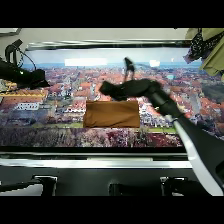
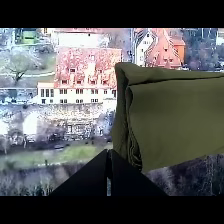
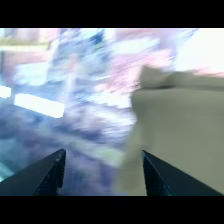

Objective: Fold the clothes and pants, and hang the long-sleeved shirts on hangers.

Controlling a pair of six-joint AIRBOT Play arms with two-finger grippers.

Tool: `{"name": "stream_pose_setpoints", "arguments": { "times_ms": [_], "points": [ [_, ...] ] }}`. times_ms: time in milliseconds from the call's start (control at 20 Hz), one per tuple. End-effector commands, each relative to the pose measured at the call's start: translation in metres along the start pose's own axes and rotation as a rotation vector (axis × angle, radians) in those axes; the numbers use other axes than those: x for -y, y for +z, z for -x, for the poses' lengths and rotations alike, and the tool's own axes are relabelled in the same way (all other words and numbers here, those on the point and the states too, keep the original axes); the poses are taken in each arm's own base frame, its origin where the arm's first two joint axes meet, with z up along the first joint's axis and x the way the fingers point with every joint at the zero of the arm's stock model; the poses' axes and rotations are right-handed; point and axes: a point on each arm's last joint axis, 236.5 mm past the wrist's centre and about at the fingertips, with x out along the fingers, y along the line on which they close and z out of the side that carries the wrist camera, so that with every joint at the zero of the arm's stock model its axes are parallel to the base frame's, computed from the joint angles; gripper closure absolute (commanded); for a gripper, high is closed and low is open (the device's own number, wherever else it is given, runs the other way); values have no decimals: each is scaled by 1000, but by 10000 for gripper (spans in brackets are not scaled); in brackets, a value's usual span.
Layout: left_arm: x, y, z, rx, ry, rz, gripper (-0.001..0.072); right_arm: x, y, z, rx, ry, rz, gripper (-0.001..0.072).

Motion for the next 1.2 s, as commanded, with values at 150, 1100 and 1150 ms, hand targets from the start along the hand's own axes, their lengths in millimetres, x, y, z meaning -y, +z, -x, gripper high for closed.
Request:
{"name": "stream_pose_setpoints", "arguments": {
  "times_ms": [150, 1100, 1150],
  "points": [
    [0, 0, 1, 1, 1, -1, 691, 179, 31, 100, -76, -246, -142, 155],
    [0, -5, 1, -21, 1, 23, 691, 238, -70, -7, -354, -195, -236, 318],
    [0, -5, 1, -21, 2, 23, 691, 240, -67, -7, -341, -199, -244, 462]
  ]
}}
